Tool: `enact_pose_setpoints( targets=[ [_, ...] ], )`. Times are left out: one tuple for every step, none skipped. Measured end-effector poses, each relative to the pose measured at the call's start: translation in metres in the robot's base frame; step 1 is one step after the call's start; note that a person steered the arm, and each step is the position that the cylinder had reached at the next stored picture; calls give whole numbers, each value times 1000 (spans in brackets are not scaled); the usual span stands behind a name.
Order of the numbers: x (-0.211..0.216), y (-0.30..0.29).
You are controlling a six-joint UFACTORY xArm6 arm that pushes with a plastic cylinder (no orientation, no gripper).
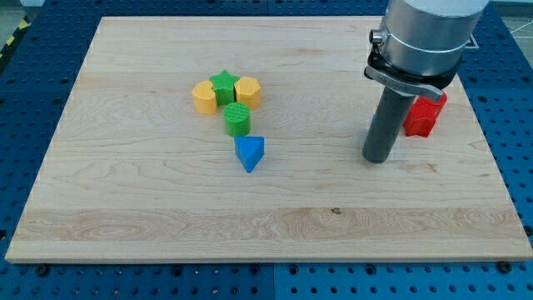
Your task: Slide blue cube a bit right
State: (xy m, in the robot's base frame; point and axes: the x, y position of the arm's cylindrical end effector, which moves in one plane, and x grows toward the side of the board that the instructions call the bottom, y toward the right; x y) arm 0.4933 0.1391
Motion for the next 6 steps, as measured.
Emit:
enact_pose_setpoints(
  targets=[
    [5, -26],
    [-4, -48],
    [-19, -48],
    [-36, -36],
    [-45, -29],
    [-44, -29]
  ],
)
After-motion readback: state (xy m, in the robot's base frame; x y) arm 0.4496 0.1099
